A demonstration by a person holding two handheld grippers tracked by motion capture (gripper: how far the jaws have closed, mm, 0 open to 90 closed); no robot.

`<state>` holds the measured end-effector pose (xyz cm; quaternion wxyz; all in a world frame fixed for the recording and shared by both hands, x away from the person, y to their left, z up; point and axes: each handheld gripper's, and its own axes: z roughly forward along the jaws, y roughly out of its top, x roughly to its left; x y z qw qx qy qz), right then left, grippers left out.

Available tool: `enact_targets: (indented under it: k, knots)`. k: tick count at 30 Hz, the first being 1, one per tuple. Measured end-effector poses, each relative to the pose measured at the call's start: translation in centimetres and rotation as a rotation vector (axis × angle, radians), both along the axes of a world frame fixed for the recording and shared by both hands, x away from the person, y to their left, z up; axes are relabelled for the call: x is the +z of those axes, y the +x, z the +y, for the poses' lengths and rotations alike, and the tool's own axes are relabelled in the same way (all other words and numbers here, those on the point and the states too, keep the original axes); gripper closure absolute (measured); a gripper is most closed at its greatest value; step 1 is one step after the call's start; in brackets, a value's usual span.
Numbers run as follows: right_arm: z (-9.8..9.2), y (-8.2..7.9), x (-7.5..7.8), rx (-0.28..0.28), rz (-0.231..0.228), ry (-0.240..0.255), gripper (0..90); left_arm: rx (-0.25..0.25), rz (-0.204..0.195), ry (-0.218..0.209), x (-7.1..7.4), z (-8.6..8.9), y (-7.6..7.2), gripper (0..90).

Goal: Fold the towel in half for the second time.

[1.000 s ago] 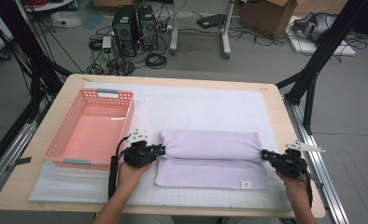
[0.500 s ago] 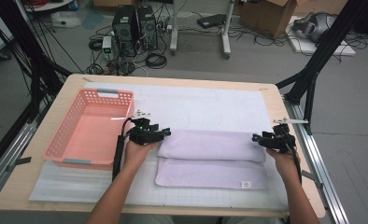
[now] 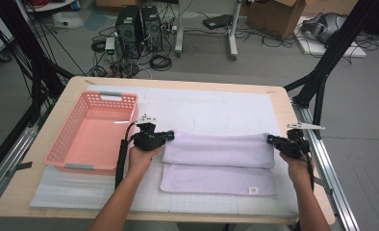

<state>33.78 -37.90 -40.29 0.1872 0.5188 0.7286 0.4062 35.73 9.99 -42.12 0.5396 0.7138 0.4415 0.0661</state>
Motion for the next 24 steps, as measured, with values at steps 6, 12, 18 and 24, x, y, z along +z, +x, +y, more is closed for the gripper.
enact_targets:
  k: [6,12,18,24]
  knots:
    - [-0.5,-3.9,0.7,0.03,-0.074,0.048,87.4,-0.028,-0.039,-0.056,0.7,1.0,-3.0,85.5]
    - [-0.7,-7.3,0.5,0.058,-0.088,0.068,87.3,-0.068,-0.047,-0.026,-0.4,1.2,-6.4,84.8]
    - [-0.9,-9.7,-0.8,0.08,-0.03,0.049,85.4,-0.092,-0.038,0.034,-1.1,1.3,-8.5,68.8]
    - [-0.5,-8.9,-0.8,0.051,-0.021,0.051,59.1,-0.042,-0.038,0.002,-0.9,1.3,-7.4,47.7]
